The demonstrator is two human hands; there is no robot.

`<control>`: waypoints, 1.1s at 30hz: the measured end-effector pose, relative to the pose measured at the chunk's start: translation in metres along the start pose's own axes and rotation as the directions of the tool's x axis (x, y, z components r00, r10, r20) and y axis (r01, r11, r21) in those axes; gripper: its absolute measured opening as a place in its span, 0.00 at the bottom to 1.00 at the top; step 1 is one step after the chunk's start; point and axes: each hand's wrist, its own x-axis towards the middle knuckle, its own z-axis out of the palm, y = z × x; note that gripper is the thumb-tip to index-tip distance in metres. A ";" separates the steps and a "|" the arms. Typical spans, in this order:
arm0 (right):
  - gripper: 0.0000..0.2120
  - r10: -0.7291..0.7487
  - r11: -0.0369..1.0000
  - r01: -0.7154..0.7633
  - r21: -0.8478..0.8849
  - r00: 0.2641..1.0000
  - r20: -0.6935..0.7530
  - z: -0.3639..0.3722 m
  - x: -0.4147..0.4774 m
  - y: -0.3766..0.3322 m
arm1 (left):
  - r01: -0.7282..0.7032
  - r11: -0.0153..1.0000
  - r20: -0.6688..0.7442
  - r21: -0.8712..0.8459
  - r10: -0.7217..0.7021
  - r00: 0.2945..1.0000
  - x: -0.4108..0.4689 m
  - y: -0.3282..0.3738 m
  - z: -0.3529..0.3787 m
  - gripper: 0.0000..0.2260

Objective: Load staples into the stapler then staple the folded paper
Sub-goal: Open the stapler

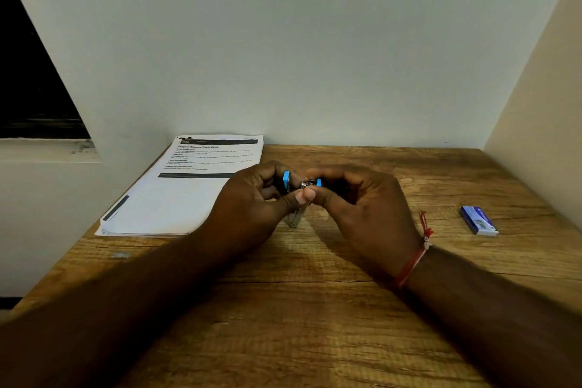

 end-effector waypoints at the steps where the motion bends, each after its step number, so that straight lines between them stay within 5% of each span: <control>1: 0.11 0.004 1.000 -0.004 0.010 1.000 -0.008 -0.001 0.000 0.000 | 0.013 0.999 0.012 -0.044 -0.012 1.000 0.000 0.000 0.001 0.09; 9: 0.09 0.048 0.997 -0.040 0.068 0.991 -0.123 -0.013 0.011 0.006 | 0.110 0.984 -0.042 -0.137 -0.117 0.992 0.003 0.005 -0.008 0.06; 17: 0.10 0.128 0.959 -0.089 0.271 0.983 -0.129 -0.021 0.017 0.020 | 0.176 0.903 -0.129 0.393 -0.135 0.982 0.008 0.003 -0.031 0.12; 25: 0.11 0.142 0.914 -0.099 0.394 0.987 -0.081 -0.024 0.019 0.024 | 0.102 0.888 0.118 0.448 -0.171 0.978 0.006 0.008 -0.030 0.14; 33: 0.12 0.213 0.793 -0.195 0.577 0.976 0.038 -0.022 0.019 0.024 | 0.119 0.917 0.218 0.380 -0.214 0.952 -0.003 0.015 -0.016 0.15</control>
